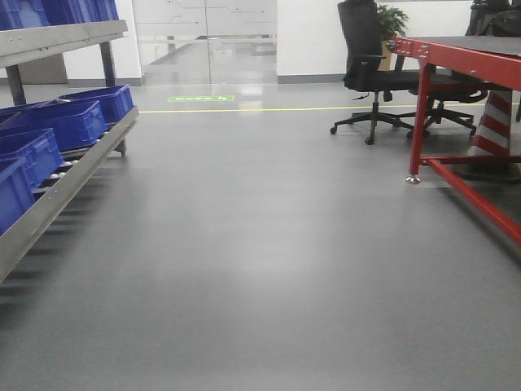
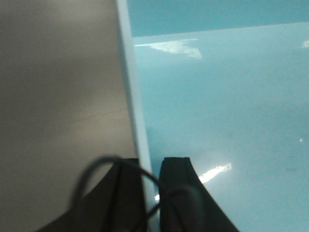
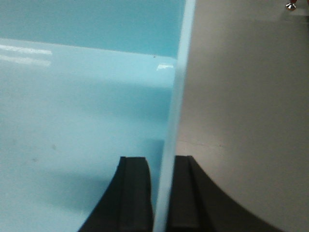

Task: Move two blue bins to right shelf middle
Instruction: 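Drive the base across the floor carrying the bin to another shelf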

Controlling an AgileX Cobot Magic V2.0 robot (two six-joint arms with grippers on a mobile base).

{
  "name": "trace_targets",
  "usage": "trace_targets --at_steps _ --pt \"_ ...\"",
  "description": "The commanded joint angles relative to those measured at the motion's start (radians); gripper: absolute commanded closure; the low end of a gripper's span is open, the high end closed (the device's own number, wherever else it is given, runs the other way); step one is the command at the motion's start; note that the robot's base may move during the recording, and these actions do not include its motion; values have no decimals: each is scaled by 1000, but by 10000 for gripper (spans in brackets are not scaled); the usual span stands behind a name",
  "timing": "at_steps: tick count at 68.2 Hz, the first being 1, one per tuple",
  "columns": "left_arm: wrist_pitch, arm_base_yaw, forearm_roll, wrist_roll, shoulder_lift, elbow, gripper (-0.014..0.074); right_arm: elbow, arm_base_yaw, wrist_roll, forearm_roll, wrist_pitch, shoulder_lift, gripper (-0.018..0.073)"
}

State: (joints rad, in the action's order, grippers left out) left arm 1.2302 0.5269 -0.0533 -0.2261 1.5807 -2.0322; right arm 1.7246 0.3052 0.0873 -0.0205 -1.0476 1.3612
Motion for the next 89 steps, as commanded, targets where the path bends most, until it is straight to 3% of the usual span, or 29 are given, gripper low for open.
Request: trace_targets --at_steps 1,89 --pt "-24 -3 -31 13 -23 -16 708 10 -7 -17 51 33 -14 712" --pt "-24 -3 -47 13 -23 -16 708 10 -7 -17 51 46 12 712"
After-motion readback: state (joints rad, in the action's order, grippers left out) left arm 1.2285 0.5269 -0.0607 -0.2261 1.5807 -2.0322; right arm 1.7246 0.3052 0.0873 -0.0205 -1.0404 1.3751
